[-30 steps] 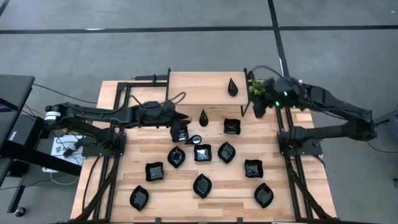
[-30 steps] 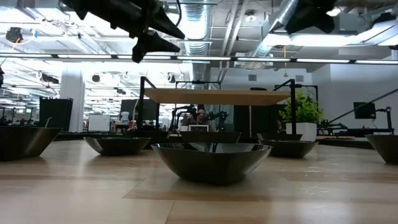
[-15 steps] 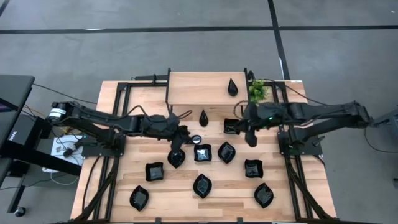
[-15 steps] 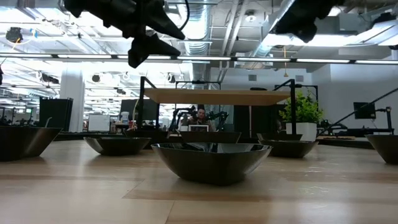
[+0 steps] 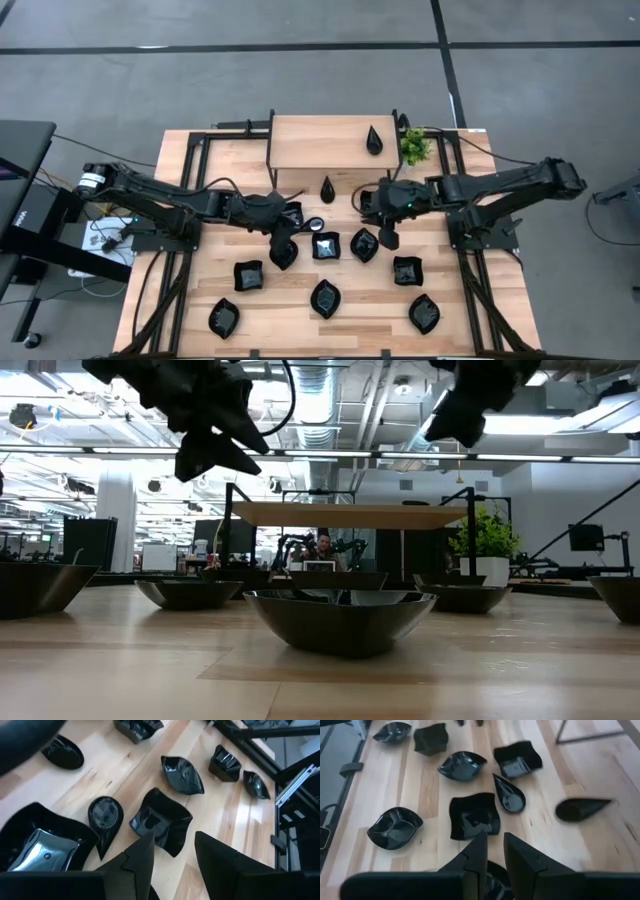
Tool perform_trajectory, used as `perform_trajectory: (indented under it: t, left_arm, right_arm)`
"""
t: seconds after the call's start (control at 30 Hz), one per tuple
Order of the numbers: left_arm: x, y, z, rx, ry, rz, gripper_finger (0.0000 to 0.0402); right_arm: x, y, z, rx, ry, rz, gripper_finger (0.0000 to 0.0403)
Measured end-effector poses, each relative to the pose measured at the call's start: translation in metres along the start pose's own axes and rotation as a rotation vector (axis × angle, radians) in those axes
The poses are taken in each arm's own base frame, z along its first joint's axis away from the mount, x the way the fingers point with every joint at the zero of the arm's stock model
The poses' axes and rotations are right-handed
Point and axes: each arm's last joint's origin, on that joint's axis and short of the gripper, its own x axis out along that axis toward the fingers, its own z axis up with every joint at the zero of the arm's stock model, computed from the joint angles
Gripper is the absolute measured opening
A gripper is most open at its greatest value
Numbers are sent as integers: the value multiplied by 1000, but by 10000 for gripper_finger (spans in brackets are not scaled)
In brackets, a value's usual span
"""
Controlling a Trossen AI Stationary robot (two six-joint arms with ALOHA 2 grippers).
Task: Pick & Place Mini shaped plates
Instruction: Stack the drop-shaped plate on top of the drop-shaped plates on the shelf
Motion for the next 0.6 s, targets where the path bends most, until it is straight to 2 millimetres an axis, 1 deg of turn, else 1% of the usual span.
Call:
perform_trajectory:
  t: [0.13,0.2,0.27,0.37,0.43,0.5,0.6]
  left_arm:
    - [-16,2,9,29,-81,31,145]
    - [-30,4,14,51,-158,71,143]
    - [-44,9,13,46,-227,98,143]
    - [-63,19,2,19,-278,84,144]
    - [-73,24,-6,2,-313,46,145]
    - [-82,28,-12,-8,-353,3,145]
    - [-92,33,-20,-12,-392,-44,145]
  right_arm:
    - [18,3,7,-50,-10,46,59]
    - [27,3,16,-68,5,55,59]
    - [39,1,24,-88,39,55,59]
    - [59,-2,39,-124,91,45,59]
    - [72,-5,48,-148,122,33,59]
    - [86,-8,60,-158,133,23,59]
    - [105,-16,71,-142,188,0,59]
